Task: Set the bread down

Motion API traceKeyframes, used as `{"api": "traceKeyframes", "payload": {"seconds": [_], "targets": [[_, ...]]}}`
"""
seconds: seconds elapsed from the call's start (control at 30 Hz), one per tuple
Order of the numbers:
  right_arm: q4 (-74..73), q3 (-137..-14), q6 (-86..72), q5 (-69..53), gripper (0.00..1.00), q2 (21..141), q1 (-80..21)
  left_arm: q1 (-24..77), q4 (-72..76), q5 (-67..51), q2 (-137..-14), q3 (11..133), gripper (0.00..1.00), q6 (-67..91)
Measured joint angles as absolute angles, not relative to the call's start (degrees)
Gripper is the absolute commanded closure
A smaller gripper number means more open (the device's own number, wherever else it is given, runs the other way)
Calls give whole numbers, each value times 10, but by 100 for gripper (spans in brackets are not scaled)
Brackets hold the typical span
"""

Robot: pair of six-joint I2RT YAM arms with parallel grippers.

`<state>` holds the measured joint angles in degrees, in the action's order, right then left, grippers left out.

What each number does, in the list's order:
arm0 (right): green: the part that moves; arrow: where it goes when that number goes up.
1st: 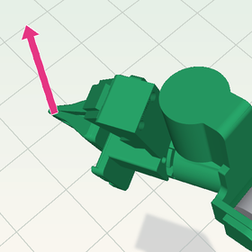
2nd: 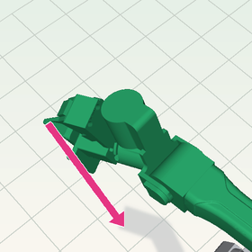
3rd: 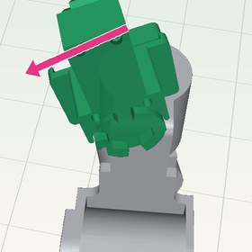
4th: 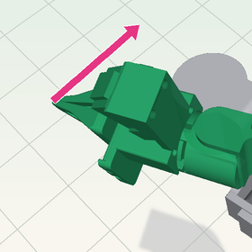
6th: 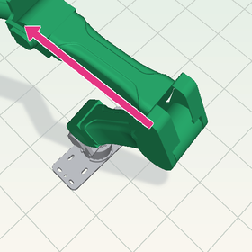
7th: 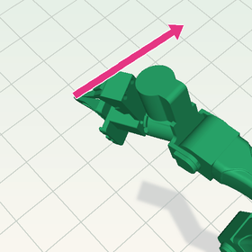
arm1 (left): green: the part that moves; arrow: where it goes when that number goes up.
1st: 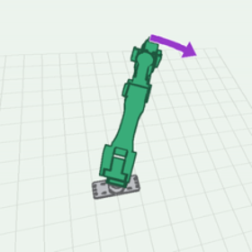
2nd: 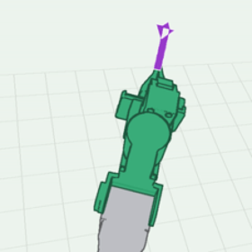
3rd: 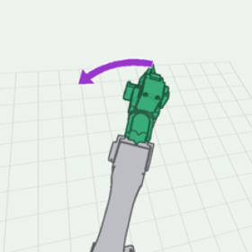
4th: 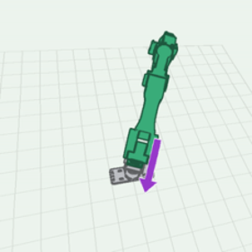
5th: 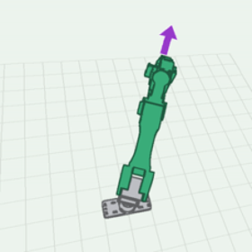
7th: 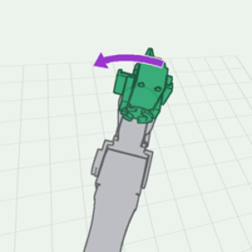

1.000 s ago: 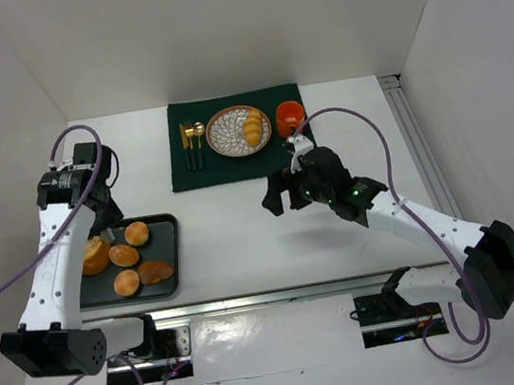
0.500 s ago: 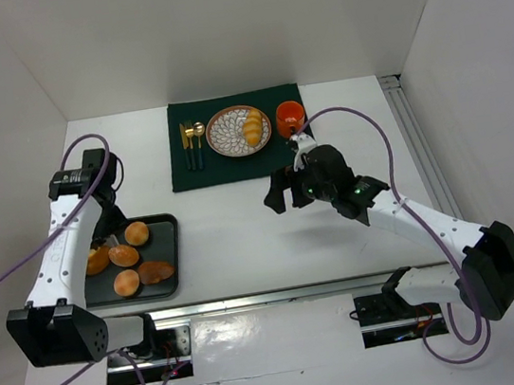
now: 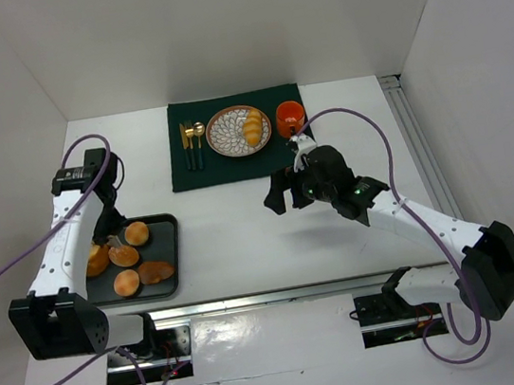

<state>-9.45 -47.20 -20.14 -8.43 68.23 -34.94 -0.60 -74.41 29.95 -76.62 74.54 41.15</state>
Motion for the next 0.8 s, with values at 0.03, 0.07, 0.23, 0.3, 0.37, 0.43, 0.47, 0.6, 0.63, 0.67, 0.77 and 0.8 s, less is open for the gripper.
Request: {"api": "traceKeyframes", "payload": {"seconds": [0.03, 0.07, 0.23, 0.3, 0.37, 0.43, 0.47, 0.6, 0.63, 0.67, 0.77, 0.8], "targets": [[-95, -472, -201, -84, 0, 682, -349, -6, -745, 300, -766, 746, 89, 413], [-94, -472, -201, -84, 0, 682, -349, -6, -746, 301, -766, 746, 92, 414], [-95, -472, -201, -84, 0, 682, -349, -6, -762, 308, -765, 773, 100, 422], [-95, -472, -201, -84, 0, 682, -349, -6, -764, 310, -761, 792, 100, 420], [-95, -472, -201, -84, 0, 682, -349, -6, -764, 311, -756, 806, 100, 420], [-95, -472, -201, -84, 0, 683, -349, -6, -765, 312, -749, 823, 100, 418], [-95, -472, -201, -84, 0, 684, -349, -6, -768, 312, -747, 832, 100, 417], [-95, -474, -201, -84, 0, 696, -349, -6, -775, 312, -747, 885, 100, 398], [-95, -475, -201, -84, 0, 699, -349, -6, -780, 311, -748, 904, 100, 392], [-95, -475, -201, -83, 0, 701, -349, -5, -782, 310, -752, 925, 100, 387], [-95, -475, -205, -76, 0, 705, -349, 10, -788, 311, -775, 1005, 100, 373], [-95, -476, -206, -71, 0, 705, -349, 21, -788, 312, -787, 1031, 100, 372]]}}
